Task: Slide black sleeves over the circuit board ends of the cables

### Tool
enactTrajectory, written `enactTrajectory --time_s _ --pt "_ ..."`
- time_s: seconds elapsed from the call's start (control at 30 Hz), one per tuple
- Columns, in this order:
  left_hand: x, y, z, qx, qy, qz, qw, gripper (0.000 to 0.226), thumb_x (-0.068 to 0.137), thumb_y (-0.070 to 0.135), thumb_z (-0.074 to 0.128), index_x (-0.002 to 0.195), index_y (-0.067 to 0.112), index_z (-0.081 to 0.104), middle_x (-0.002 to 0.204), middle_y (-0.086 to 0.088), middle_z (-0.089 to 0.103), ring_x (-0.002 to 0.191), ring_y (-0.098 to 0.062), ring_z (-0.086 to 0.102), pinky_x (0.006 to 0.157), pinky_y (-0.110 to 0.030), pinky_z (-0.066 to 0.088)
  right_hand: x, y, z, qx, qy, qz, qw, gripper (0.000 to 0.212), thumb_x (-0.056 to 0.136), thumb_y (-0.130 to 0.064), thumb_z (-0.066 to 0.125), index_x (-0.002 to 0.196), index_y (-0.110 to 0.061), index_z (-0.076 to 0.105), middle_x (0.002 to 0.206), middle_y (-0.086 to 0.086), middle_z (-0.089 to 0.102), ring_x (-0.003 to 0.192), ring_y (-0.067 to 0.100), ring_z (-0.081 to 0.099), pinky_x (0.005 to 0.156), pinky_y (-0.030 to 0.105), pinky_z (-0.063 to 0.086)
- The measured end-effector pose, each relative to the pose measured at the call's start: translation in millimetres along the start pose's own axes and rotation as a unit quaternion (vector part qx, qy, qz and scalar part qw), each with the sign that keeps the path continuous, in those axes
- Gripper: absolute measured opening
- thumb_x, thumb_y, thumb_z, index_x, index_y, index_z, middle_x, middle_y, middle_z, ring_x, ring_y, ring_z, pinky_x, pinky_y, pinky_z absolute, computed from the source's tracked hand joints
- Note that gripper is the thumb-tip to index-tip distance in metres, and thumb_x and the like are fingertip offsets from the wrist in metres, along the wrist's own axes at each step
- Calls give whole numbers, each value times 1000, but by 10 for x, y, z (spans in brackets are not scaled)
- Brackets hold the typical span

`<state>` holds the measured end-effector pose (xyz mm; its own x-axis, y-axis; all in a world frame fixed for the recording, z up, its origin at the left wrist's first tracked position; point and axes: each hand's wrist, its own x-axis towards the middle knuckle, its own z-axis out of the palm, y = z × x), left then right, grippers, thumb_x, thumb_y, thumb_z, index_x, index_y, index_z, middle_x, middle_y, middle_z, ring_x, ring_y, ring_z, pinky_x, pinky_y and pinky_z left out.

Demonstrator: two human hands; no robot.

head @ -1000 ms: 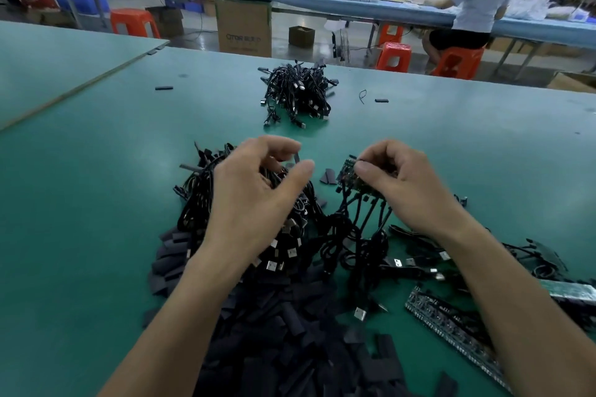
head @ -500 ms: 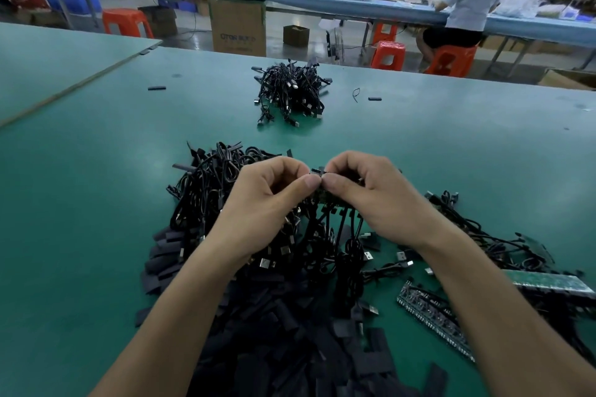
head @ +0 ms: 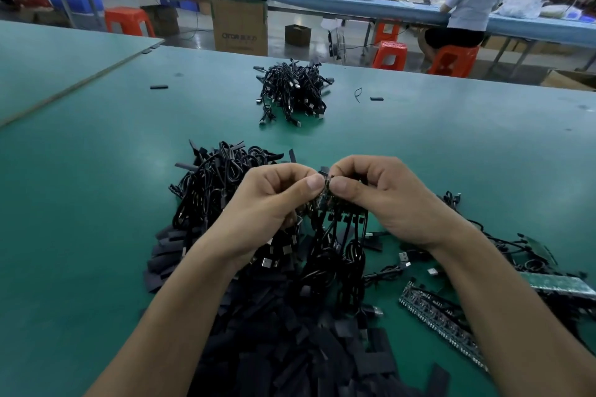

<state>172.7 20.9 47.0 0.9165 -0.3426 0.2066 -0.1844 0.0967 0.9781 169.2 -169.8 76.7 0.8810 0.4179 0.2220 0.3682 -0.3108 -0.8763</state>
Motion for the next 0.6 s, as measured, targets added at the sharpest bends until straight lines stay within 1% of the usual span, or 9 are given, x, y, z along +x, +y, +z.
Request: enactTrajectory --time_s 0.13,0.2,0.23,0.3,0.37,0.43,0.47,0.53,0.6 --pt "-2 38 -2 -22 35 9 999 20 86 43 66 73 29 72 72 6 62 62 -8 50 59 -24 44 -15 30 -37 -33 38 18 999 16 98 -15 60 83 -18 62 64 -20 52 58 -3 43 60 8 37" --pt "0 70 -33 -68 42 25 996 22 91 41 65 74 29 71 75 7 66 68 -8 59 64 -24 51 -28 65 -90 -66 67 49 994 16 98 -19 61 82 -19 63 66 -16 52 59 2 42 59 13 38" --pt "-2 83 -39 -104 46 36 993 21 93 37 61 75 28 70 77 5 68 72 -10 62 69 -26 55 -32 92 -111 -88 87 67 990 15 97 -22 62 82 -19 64 68 -10 53 60 5 43 59 15 39" --pt "-2 103 -33 -171 60 65 981 21 97 30 51 83 22 63 76 2 69 75 -17 67 79 -34 58 -22 140 -132 -146 132 101 975 15 97 -26 63 83 -20 65 71 -6 57 58 3 45 58 12 39" --pt "0 122 -12 -203 77 98 971 18 102 26 44 89 18 54 70 4 66 67 -16 66 82 -39 58 -6 171 -140 -209 180 129 952 16 97 -26 62 82 -21 64 70 -10 59 56 -2 50 56 6 38" --pt "-2 156 -27 -211 103 126 964 19 105 25 41 90 19 51 62 9 55 54 -8 53 75 -38 58 -10 195 -157 -255 229 159 926 17 98 -25 60 82 -20 63 73 -11 60 64 -3 55 57 7 37" --pt "-1 179 -56 -213 121 138 960 20 105 26 41 89 21 51 59 10 49 50 -6 45 69 -34 57 -22 200 -164 -265 249 170 916 16 99 -25 60 83 -20 63 76 -11 61 71 0 56 63 10 39" --pt "6 219 -120 -205 151 149 955 19 103 28 44 86 24 51 58 11 43 47 -5 35 55 -24 49 -41 198 -171 -275 269 179 905 15 99 -24 60 85 -19 63 79 -11 61 81 11 59 78 25 44" --pt "7 232 -151 -182 174 145 957 17 101 30 49 85 28 53 58 11 42 46 -5 31 46 -19 39 -46 161 -143 -288 262 177 904 12 97 -26 62 86 -23 64 82 -13 63 85 12 61 86 32 45"
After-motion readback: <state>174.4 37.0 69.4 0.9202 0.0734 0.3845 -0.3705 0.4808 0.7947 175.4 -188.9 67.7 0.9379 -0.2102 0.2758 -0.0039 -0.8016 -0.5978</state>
